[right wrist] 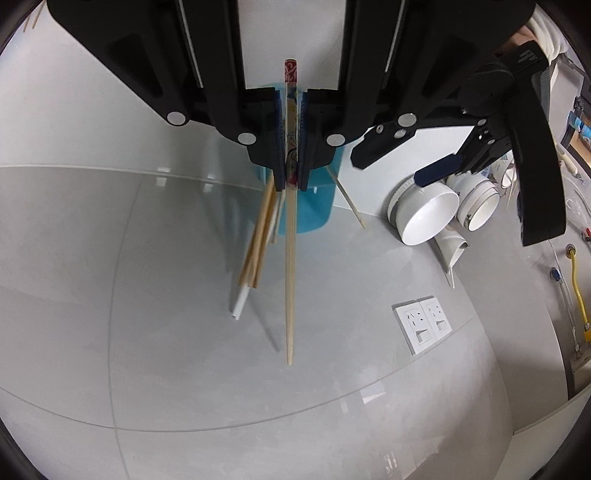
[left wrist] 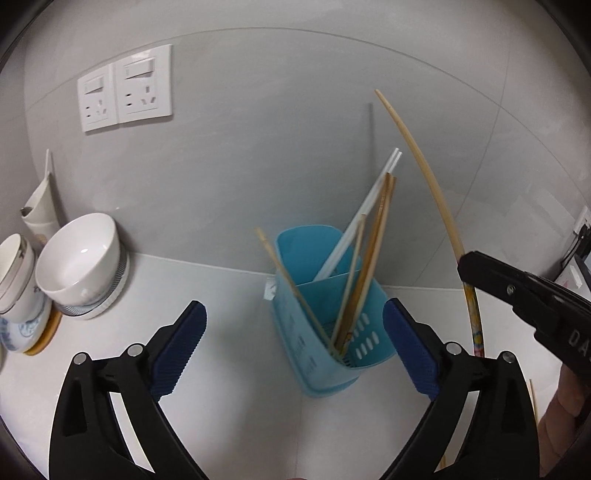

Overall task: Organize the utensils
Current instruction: 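Lower the red-patterned chopstick into the blue holder and open the right tool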

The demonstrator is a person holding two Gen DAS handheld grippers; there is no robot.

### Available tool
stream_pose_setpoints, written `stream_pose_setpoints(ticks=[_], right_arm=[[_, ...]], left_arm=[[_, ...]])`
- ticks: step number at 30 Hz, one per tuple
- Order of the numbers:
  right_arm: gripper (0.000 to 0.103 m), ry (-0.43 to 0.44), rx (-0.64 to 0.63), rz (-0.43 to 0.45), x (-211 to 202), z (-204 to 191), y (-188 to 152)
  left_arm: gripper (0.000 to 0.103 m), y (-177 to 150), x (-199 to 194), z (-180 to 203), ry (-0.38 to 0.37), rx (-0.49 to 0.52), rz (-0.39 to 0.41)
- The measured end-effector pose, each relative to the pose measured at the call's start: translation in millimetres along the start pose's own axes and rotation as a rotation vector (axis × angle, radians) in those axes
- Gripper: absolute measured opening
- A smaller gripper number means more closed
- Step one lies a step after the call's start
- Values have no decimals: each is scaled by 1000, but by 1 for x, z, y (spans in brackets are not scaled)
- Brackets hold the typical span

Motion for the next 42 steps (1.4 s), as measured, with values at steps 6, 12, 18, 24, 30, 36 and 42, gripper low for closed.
stream_pose_setpoints(ticks=[6, 12, 18, 24, 30, 36, 42], right_arm=[[6, 25, -11, 21, 17, -8, 8], [6, 33, -36, 23, 39, -16, 9], [6, 3, -36, -34, 70, -15, 5], [9, -38, -56, -85, 86, -16, -4], [35, -64, -65, -96, 82, -13, -6], [75, -111, -75, -72, 60, -6, -7], [95, -167, -48, -70, 26, 18, -18]], left_arm=[[97, 5, -7, -23, 47, -24, -4], [97, 9, 1, -41, 74, -51, -16], [97, 5, 3, -56, 95, -74, -31], [97, 1, 6, -60, 99, -80, -43], [97, 0, 7, -59, 102, -76, -51], [97, -2, 5, -54, 101, -70, -48], [97, -8, -3, -34, 63, -51, -50]])
Point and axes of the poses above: each gripper's, at about its wrist camera, not at the fingertips, and x roughly the way its jaws point, z to its right, y to its top, the point moved 2 cm from there along x, roughly the way its jaws point, and after that the axes turned 2 degrees about z, right-handed, at the moved point
